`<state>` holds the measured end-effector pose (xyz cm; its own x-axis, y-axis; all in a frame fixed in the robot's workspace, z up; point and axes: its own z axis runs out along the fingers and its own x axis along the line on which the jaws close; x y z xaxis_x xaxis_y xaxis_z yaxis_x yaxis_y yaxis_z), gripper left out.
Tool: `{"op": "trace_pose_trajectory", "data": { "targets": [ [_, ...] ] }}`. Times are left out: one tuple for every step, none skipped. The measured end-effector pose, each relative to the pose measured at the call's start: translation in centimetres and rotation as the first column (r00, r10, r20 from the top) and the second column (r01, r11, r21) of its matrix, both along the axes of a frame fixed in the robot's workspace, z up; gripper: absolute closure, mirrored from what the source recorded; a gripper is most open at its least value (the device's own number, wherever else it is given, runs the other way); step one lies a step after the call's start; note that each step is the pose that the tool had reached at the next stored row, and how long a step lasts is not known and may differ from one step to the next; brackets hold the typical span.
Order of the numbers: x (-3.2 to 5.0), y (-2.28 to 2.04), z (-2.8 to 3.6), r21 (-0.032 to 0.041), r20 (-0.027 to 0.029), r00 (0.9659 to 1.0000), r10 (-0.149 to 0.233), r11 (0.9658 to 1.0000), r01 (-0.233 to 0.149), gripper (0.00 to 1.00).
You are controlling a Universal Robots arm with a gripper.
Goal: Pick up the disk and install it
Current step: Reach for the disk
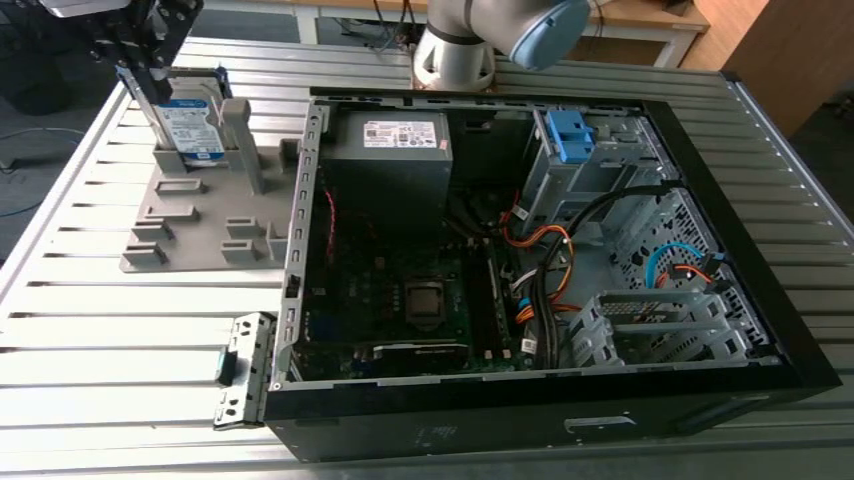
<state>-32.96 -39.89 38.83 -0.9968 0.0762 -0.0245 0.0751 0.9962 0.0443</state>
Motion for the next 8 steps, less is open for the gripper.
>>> {"op": "trace_pose_trajectory", "data": {
  "targets": [
    [-1.78, 0.00, -0.09, 0.0000, 0.0000, 1.0000, 0.000, 1.0000, 0.000, 0.89],
    [-1.81, 0.00, -0.10, 0.0000, 0.0000, 1.0000, 0.000, 1.0000, 0.000, 0.89],
    [-1.84, 0.00, -0.09, 0.0000, 0.0000, 1.0000, 0.000, 1.0000, 0.000, 0.89],
    [-1.88, 0.00, -0.10, 0.0000, 0.0001, 1.0000, 0.000, 1.0000, 0.000, 0.89],
    [-1.91, 0.00, -0.10, 0.0000, 0.0000, 1.0000, 0.000, 1.0000, 0.000, 0.89],
    [-1.94, 0.00, -0.10, 0.0000, 0.0000, 1.0000, 0.000, 1.0000, 0.000, 0.89],
    [-1.97, 0.00, -0.10, -0.0001, -0.0001, 1.0000, 0.000, 1.0000, 0.000, 0.89],
    [-1.97, 0.07, -0.11, 0.0001, 0.0001, 1.0000, 0.000, 1.0000, 0.000, 0.89]
  ]
}}
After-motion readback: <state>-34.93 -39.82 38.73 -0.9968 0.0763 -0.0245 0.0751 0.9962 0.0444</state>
